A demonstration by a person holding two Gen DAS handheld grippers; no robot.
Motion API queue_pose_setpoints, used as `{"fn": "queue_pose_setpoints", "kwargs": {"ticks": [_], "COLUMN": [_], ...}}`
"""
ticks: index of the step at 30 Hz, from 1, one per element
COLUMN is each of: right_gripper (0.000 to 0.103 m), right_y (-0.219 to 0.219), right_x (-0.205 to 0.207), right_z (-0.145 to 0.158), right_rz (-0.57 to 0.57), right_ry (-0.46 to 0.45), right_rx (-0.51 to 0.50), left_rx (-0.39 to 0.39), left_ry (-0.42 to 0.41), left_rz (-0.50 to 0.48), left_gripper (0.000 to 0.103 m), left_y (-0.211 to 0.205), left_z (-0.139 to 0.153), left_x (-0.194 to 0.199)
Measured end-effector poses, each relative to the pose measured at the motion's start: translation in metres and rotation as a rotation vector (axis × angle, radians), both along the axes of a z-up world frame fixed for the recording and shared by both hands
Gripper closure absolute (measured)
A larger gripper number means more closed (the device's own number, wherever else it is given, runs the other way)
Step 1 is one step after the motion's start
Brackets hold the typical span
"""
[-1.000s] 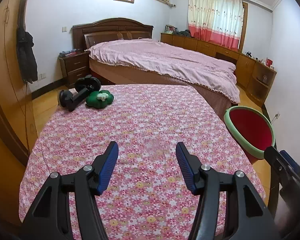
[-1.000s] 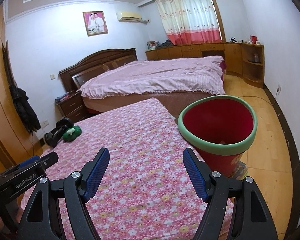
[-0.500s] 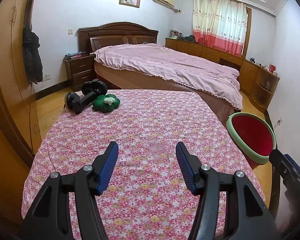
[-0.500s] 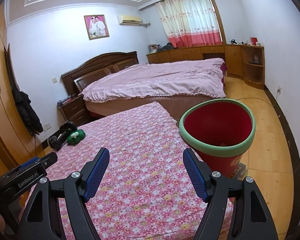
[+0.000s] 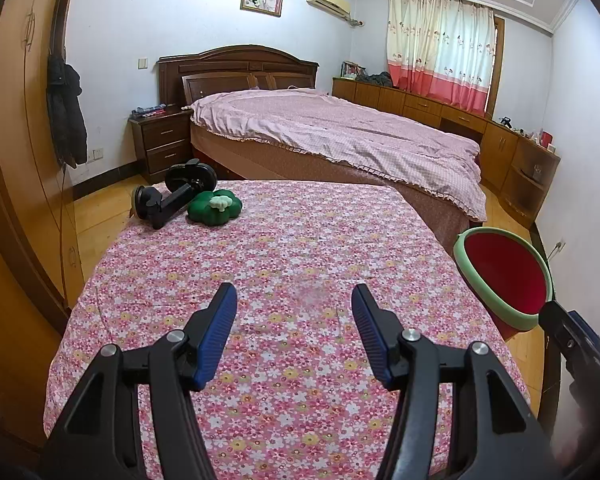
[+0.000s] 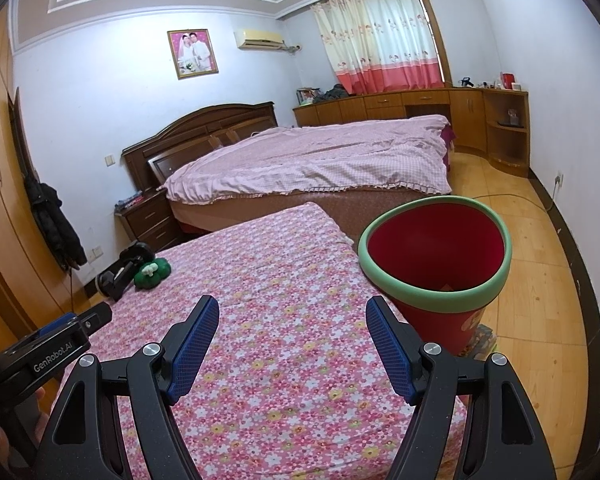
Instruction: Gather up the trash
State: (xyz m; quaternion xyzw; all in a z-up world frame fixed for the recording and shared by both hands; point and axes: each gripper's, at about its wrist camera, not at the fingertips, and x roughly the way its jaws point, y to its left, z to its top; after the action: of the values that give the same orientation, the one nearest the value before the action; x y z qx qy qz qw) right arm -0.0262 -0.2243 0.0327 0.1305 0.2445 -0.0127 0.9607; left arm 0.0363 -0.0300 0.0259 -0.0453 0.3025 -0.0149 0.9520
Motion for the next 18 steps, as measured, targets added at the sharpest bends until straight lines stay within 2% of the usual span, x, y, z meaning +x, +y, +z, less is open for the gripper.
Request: {"fn": "queue_pose_setpoints", "kwargs": {"ticks": [18], "right_gripper": [0.026], "right_y": [-0.0012], "right_x": [0.0005], "right_z": [-0.0007], "right_rz": [0.000], "right_ry": [0.004], "right_rx": [0.008], "left_rx": [-0.002], "left_ry": [0.000], "left_rz": [-0.001], "left_gripper": [0.043], "left_y": [-0.0003], "left_z": [0.0013], "left_x": [0.0004]}}
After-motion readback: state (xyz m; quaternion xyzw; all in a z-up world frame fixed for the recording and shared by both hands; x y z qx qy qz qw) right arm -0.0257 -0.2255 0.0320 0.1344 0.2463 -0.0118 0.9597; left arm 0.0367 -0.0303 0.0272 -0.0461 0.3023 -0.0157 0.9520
